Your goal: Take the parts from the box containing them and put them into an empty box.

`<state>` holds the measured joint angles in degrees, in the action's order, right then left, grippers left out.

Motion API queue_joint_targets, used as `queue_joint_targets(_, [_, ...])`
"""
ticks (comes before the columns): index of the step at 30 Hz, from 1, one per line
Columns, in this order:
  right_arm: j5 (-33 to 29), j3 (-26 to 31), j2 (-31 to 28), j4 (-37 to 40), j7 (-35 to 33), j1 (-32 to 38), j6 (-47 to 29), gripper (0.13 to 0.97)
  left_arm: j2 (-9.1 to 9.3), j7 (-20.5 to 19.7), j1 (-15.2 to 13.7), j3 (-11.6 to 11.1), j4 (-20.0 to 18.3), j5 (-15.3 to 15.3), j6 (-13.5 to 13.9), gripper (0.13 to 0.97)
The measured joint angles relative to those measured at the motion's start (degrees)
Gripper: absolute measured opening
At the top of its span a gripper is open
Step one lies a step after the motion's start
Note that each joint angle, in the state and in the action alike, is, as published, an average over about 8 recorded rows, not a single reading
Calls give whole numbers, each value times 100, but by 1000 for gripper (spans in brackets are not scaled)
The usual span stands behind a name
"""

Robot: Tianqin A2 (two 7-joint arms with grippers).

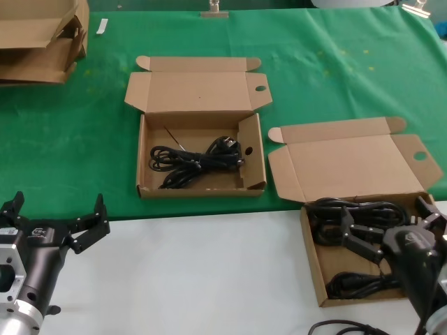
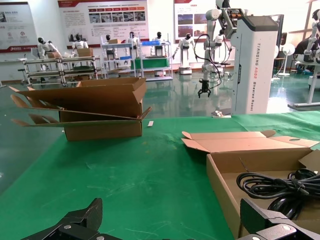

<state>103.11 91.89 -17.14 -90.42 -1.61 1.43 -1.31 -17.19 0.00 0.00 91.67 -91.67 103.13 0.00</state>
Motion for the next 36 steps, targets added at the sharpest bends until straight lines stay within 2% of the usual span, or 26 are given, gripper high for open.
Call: queue_joint_targets(36, [0, 0, 0, 0, 0, 0, 0, 966, 0, 0, 0, 0, 0, 0, 0, 966])
